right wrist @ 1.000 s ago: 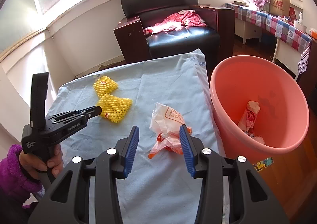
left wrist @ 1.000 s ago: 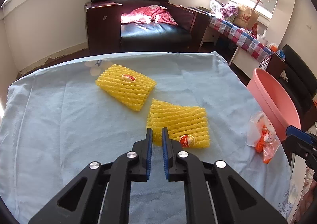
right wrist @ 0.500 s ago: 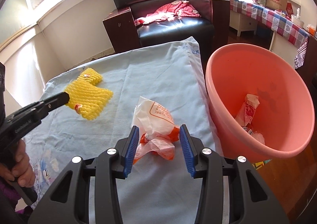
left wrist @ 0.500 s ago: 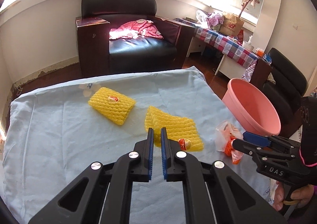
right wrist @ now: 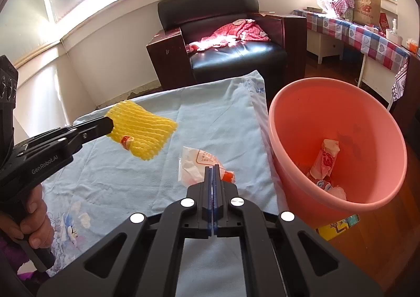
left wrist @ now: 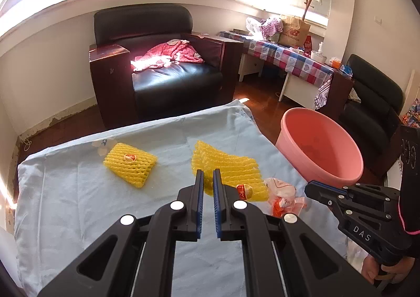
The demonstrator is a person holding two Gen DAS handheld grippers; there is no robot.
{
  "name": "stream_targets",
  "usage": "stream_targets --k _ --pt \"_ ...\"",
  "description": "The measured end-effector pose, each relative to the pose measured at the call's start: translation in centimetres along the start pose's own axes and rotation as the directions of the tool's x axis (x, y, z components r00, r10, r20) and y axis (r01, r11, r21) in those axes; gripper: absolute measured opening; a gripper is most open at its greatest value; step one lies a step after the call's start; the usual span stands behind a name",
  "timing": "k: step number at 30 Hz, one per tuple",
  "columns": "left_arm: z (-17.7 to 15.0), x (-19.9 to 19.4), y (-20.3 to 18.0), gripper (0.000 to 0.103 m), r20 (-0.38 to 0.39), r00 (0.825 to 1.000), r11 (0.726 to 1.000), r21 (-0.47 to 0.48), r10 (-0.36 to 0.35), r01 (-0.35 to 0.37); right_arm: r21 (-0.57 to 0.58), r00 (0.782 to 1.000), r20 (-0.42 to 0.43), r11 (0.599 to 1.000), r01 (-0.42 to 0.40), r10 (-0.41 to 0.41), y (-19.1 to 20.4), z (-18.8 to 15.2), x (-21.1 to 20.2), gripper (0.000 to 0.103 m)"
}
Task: Collect trash
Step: 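Close the left gripper on a yellow foam sleeve while the right grasps the clear bag, then carry the foam sleeve and clear bag over the pink basin with both grippers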
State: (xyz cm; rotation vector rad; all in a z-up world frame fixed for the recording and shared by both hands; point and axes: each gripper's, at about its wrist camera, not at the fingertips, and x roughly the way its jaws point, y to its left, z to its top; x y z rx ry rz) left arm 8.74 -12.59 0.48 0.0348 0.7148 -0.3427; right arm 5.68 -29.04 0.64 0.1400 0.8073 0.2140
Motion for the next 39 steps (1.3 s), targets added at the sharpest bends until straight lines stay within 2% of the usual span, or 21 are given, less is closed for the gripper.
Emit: stream_targets --k 4,8,9,10,12,13,21,23,24,25,32,39 --pt "0.2 0.0 -0.9 0.006 0.005 1.000 1.000 0.018 -0.006 0.006 0.006 1.000 0.015 1.000 -0.019 0.019 -0.2 0.2 -0.6 0.001" --pt "0.3 0.0 -1.2 0.006 0.003 1.000 1.000 0.021 -0.009 0.009 0.019 0.999 -0.022 0.999 -0.041 0.041 -0.3 0.4 0.0 0.001" --pt "0.3 0.0 -1.2 0.006 0.002 1.000 1.000 0.020 -0.009 0.009 0.026 0.998 -0.037 0.998 -0.053 0.054 -0.4 0.5 0.3 0.006" --pt "0.3 0.0 -1.3 0.006 0.000 1.000 1.000 0.017 -0.009 0.009 0.039 0.996 -0.051 0.997 -0.073 0.075 -0.5 0.6 0.7 0.024" --pt "0.3 0.1 -1.0 0.006 -0.003 1.000 1.000 0.006 -0.010 0.010 0.057 0.994 -0.046 0.994 -0.093 0.096 -0.6 0.7 1.0 0.049" --pt "0.2 0.1 -0.8 0.006 -0.004 1.000 1.000 0.001 -0.011 0.011 0.056 0.995 -0.046 0.994 -0.089 0.092 -0.5 0.9 1.1 0.050" --pt "-0.2 0.2 1.8 0.006 -0.020 1.000 0.997 -0.071 -0.014 0.013 0.026 0.990 -0.141 0.999 -0.027 0.031 0.1 0.4 4.3 0.050" --pt "-0.2 0.1 2.2 0.006 -0.018 1.000 0.997 -0.078 -0.009 0.007 0.019 0.989 -0.140 0.999 -0.035 0.038 0.3 0.1 4.4 0.049" --pt "-0.2 0.1 2.3 0.006 -0.018 1.000 0.997 -0.081 -0.008 0.006 0.014 0.990 -0.137 0.999 -0.036 0.037 0.4 0.0 4.4 0.036" --pt "-0.1 0.0 2.4 0.006 -0.015 1.000 0.997 -0.083 -0.008 0.007 0.009 0.990 -0.138 0.999 -0.032 0.033 0.4 -0.1 4.4 0.028" --pt "1.1 -0.6 1.2 0.006 0.014 0.999 0.997 -0.071 -0.032 0.033 0.000 1.000 -0.005 1.000 -0.028 0.028 0.4 0.7 0.7 0.027" --pt "3.3 -0.7 -2.5 0.006 0.060 0.993 0.994 -0.023 -0.103 0.105 0.062 0.987 0.138 0.995 0.076 -0.084 -2.4 2.2 -3.9 0.027"
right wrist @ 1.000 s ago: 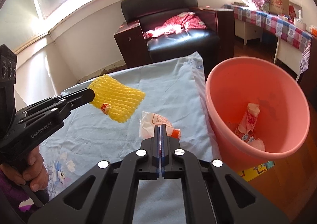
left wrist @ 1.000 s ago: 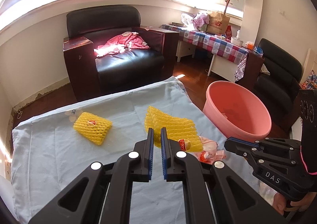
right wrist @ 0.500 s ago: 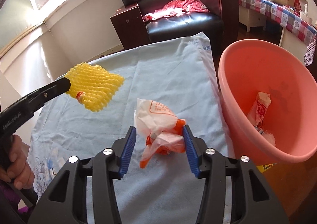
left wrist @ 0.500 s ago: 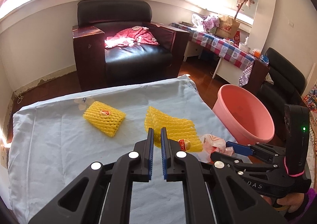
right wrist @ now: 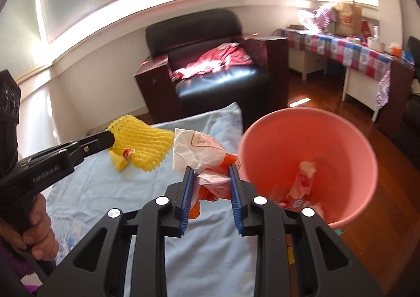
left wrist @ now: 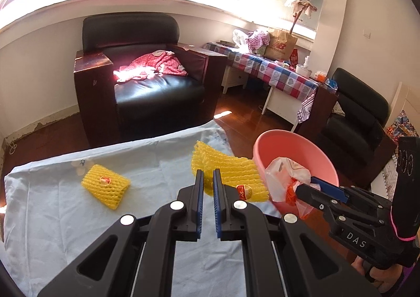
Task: Collect trash
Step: 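Carry the foam sleeve and clear bag over the pink basin with both grippers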
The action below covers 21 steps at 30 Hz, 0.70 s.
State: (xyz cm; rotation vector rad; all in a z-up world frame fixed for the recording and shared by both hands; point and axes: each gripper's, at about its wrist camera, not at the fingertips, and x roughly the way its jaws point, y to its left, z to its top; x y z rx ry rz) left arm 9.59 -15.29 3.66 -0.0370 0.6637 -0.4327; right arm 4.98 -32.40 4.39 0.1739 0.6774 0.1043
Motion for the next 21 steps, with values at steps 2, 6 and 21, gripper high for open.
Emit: stream_targets --k 2,6,21 --pt "0.6 0.4 -1.4 0.006 0.009 1.000 1.000 0.019 -0.025 0.025 0.020 0.999 0.017 0.999 0.034 -0.035 -1.2 0.2 -0.7 0.027" --pt "1.8 1.6 -4.2 0.006 0.015 0.997 0.996 0.053 -0.070 0.069 0.071 0.994 0.028 0.992 0.105 -0.107 -3.9 0.4 -1.4 0.027" --pt "2.5 7.3 -11.7 0.006 -0.051 0.991 0.980 0.152 -0.123 0.130 0.160 0.976 -0.022 0.963 0.217 -0.216 -9.0 -0.5 -0.2 0.027"
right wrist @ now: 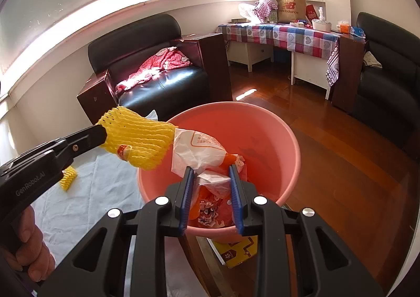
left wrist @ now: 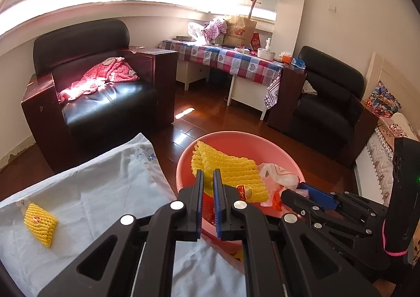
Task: Collect trash
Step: 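Carry the foam sleeve and clear bag over the pink basin with both grippers, then open the left gripper over the basin while the right releases the clear bag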
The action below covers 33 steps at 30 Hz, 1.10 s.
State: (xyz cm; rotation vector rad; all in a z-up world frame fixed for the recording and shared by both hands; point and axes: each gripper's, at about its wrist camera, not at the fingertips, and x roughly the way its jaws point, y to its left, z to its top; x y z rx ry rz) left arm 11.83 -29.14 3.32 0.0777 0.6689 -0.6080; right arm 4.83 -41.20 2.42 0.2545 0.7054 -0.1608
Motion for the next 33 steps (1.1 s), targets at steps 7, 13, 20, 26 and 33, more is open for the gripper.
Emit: stream_targets --k 7,13,20,26,33 --pt "-0.2 2.3 -0.3 0.007 -0.038 0.999 1.000 0.012 0.002 -0.002 0.014 1.000 -0.017 1.000 0.019 -0.018 -0.6 -0.1 0.9 0.027" --pt "-0.6 3.6 -0.4 0.007 -0.062 0.998 1.000 0.015 0.004 -0.003 0.018 0.999 -0.030 0.999 0.031 -0.031 -0.9 -0.3 1.4 0.027" --pt "-0.7 4.2 -0.3 0.008 -0.074 0.997 1.000 0.004 0.001 -0.001 0.017 0.999 -0.036 0.999 0.032 -0.031 -1.0 -0.3 1.6 0.027" --pt "-0.7 4.2 -0.4 0.012 -0.062 0.998 1.000 0.006 -0.005 0.006 0.018 0.998 -0.040 0.999 0.041 -0.040 -1.2 -0.3 2.1 0.028" --pt "-0.6 4.0 -0.3 0.038 -0.040 0.999 1.000 -0.008 -0.008 0.008 0.011 0.998 -0.044 0.999 0.039 -0.038 -1.4 -0.3 2.3 0.030"
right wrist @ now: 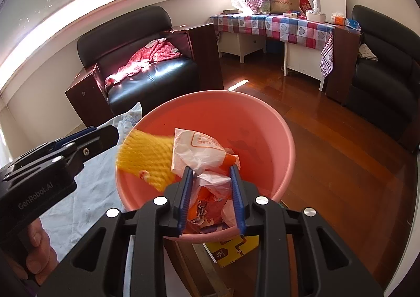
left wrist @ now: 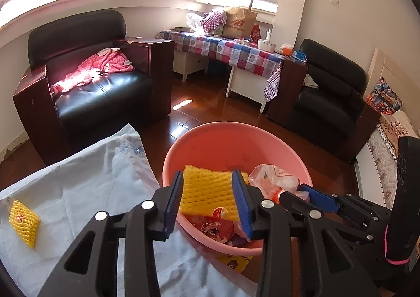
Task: Collect trash
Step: 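Open the left gripper over the basin while the right releases the clear bag, then move the left gripper to the last yellow foam sleeve and close on it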
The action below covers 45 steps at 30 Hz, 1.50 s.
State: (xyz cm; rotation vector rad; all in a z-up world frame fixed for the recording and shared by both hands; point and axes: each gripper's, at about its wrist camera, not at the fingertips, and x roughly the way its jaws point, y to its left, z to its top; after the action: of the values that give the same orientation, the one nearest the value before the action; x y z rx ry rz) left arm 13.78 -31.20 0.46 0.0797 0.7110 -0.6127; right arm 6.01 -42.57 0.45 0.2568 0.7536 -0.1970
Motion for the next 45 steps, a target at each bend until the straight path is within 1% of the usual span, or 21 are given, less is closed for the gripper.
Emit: stream_targets --k 4,10,14,16,20,24,28,34,39,45 --pt "0.1 -0.1 0.2 0.038 0.003 1.000 1.000 -0.006 -0.001 0.001 -0.003 1.000 0.011 1.000 0.001 -0.001 0.2 0.0 -0.1 0.037" --pt "0.1 -0.5 0.6 0.039 0.010 1.000 1.000 -0.019 0.006 -0.006 -0.019 1.000 0.013 1.000 0.007 -0.007 0.6 0.1 -0.3 0.038" --pt "0.0 -0.9 1.3 0.040 0.015 1.000 0.999 -0.029 0.022 -0.022 -0.018 1.000 0.014 1.000 0.001 -0.001 0.7 0.1 -0.4 0.038" --pt "-0.1 -1.3 1.9 0.044 0.021 0.999 0.999 -0.039 0.039 -0.038 -0.021 1.000 0.012 1.000 -0.003 0.003 0.9 0.1 -0.4 0.038" --pt "-0.7 -2.2 3.8 0.045 0.024 0.996 0.994 -0.068 0.085 -0.084 -0.030 1.000 0.015 0.999 -0.019 0.019 1.6 0.0 -0.7 0.038" --pt "-1.6 -3.1 6.5 0.046 0.014 0.989 0.983 -0.116 0.145 -0.142 -0.035 0.999 0.014 0.998 -0.048 0.048 2.7 -0.2 -1.2 0.038" --pt "-2.8 -4.0 9.4 0.046 0.004 0.977 0.965 -0.155 0.213 -0.210 -0.052 0.996 0.008 0.994 -0.093 0.094 4.1 -0.6 -1.6 0.038" --pt "-4.9 -5.7 14.2 0.050 -0.014 0.947 0.927 -0.198 0.321 -0.318 -0.097 0.979 -0.023 0.974 -0.206 0.204 7.0 -1.4 -2.2 0.038" --pt "-6.5 -7.3 18.5 0.051 -0.040 0.921 0.885 -0.262 0.388 -0.384 -0.159 0.963 -0.058 0.950 -0.270 0.264 9.9 -2.3 -2.6 0.038" --pt "-8.3 -8.7 22.5 0.056 -0.069 0.892 0.833 -0.331 0.446 -0.442 -0.201 0.948 -0.108 0.927 -0.317 0.300 12.8 -3.4 -2.4 0.038"
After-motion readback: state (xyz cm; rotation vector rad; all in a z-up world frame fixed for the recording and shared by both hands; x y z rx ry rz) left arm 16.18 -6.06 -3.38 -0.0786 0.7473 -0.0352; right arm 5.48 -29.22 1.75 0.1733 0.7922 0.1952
